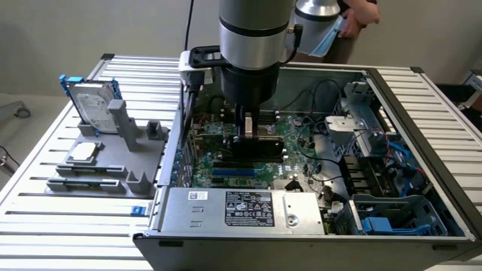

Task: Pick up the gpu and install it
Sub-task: 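Insert the gpu into the slot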

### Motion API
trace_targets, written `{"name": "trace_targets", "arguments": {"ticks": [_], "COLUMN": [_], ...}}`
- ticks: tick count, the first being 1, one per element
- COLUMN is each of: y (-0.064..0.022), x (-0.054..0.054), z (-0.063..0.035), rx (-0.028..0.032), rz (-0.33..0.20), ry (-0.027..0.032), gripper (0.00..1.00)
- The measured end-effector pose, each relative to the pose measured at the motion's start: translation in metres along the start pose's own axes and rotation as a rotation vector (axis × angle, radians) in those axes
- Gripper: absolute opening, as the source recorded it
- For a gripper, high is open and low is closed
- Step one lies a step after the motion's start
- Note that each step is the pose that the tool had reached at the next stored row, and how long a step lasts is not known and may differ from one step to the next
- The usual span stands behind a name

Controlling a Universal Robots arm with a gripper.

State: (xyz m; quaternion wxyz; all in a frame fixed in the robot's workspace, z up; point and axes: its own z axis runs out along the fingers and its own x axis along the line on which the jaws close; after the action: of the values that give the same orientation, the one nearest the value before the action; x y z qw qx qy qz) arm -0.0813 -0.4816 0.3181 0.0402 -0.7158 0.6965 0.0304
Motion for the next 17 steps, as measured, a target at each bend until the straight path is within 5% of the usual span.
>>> {"name": "trace_targets", "arguments": {"ticks": [17], "y": [0.0002], "x": [0.001], "z": [0.0109], "rx": [-0.0349], "rz": [0.013], "ry": [-0.0014], "gripper": [0.26]}}
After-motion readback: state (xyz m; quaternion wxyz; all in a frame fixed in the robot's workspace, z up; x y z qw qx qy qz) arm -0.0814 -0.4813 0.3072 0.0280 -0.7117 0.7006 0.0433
